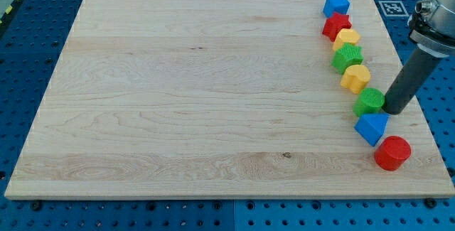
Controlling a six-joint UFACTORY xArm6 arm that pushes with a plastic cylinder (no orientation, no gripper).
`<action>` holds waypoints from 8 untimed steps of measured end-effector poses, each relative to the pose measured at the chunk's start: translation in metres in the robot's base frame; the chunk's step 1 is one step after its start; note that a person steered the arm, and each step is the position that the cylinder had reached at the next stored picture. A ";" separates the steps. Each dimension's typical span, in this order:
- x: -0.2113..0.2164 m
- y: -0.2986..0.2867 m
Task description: Adjust the red circle below the triangle
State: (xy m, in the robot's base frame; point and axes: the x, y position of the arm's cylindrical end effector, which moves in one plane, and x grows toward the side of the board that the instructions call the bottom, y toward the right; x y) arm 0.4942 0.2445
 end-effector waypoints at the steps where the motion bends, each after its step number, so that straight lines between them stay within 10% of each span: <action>1: 0.000 -0.008; 8: 0.075 0.037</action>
State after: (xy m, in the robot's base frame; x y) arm 0.5689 0.2818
